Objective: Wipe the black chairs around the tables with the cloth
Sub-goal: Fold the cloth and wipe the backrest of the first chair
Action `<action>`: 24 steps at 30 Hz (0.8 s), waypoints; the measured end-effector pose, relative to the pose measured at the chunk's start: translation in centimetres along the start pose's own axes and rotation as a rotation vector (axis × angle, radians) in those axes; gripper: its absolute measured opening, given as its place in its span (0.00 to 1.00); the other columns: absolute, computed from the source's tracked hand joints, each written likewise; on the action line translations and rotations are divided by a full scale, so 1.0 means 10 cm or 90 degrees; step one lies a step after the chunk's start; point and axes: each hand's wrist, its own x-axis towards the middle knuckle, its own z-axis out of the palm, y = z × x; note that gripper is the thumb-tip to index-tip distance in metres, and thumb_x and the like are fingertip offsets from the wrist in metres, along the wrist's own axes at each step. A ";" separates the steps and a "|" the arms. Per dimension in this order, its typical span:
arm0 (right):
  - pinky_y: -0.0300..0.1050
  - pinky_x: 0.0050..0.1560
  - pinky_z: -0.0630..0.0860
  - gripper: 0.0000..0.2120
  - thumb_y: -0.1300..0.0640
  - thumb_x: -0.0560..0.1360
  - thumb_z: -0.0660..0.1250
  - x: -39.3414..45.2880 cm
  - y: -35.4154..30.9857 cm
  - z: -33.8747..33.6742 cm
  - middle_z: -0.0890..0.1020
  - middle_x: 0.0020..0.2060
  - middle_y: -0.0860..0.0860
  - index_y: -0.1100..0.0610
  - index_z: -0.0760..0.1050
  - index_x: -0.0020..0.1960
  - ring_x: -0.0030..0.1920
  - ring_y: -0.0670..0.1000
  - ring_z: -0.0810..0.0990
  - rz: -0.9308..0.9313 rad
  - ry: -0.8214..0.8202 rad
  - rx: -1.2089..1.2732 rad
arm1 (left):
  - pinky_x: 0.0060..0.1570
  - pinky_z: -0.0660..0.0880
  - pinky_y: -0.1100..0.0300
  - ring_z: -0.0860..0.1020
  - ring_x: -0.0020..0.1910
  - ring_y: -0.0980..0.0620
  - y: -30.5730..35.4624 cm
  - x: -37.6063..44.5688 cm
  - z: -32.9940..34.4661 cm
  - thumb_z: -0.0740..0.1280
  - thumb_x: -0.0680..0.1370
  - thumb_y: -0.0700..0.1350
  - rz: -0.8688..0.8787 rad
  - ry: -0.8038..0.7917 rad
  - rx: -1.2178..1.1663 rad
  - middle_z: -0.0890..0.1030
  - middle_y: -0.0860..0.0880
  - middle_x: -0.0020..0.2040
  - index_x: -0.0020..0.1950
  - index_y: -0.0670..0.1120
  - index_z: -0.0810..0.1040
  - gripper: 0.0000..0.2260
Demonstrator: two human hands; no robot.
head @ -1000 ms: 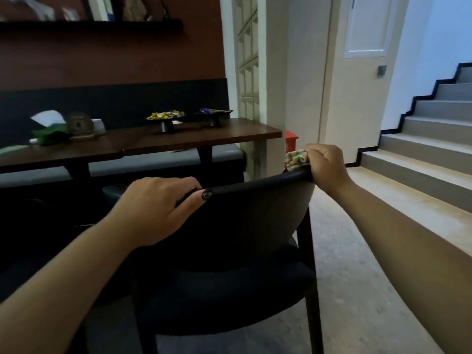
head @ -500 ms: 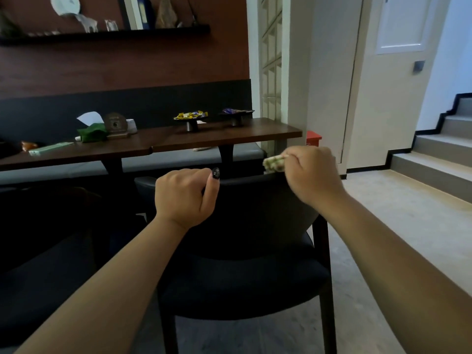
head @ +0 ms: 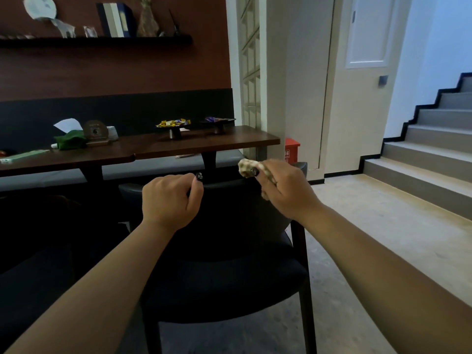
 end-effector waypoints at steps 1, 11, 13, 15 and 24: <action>0.51 0.36 0.79 0.12 0.55 0.80 0.60 0.03 -0.05 0.06 0.78 0.38 0.50 0.63 0.77 0.51 0.35 0.49 0.79 0.008 0.032 -0.018 | 0.27 0.49 0.68 0.59 0.20 0.54 0.01 0.01 -0.01 0.55 0.78 0.46 0.005 0.003 -0.001 0.64 0.53 0.22 0.27 0.50 0.62 0.18; 0.42 0.31 0.70 0.18 0.49 0.79 0.57 0.21 -0.74 0.54 0.80 0.32 0.52 0.59 0.79 0.43 0.30 0.50 0.76 -0.111 0.074 -0.217 | 0.26 0.55 0.65 0.67 0.18 0.47 -0.05 -0.01 0.04 0.54 0.78 0.46 0.011 0.035 -0.014 0.71 0.48 0.22 0.26 0.44 0.69 0.20; 0.45 0.33 0.72 0.15 0.52 0.79 0.59 0.17 -0.66 0.50 0.81 0.34 0.53 0.60 0.79 0.44 0.32 0.52 0.77 -0.158 0.049 -0.235 | 0.27 0.58 0.62 0.68 0.19 0.46 -0.05 -0.01 0.04 0.54 0.78 0.45 0.011 0.034 -0.013 0.71 0.47 0.22 0.26 0.44 0.68 0.20; 0.46 0.36 0.76 0.14 0.53 0.78 0.61 0.12 -0.54 0.42 0.83 0.39 0.56 0.62 0.80 0.49 0.36 0.53 0.80 -0.223 0.017 -0.251 | 0.27 0.58 0.61 0.67 0.20 0.45 -0.05 -0.02 0.04 0.54 0.77 0.45 0.003 0.030 -0.004 0.71 0.46 0.23 0.26 0.44 0.67 0.19; 0.48 0.40 0.79 0.14 0.57 0.75 0.62 0.02 -0.19 0.35 0.83 0.40 0.59 0.67 0.79 0.49 0.38 0.56 0.81 -0.210 0.125 -0.192 | 0.27 0.52 0.69 0.65 0.19 0.50 -0.08 -0.01 0.05 0.54 0.78 0.44 0.016 0.024 0.010 0.69 0.50 0.22 0.26 0.44 0.69 0.20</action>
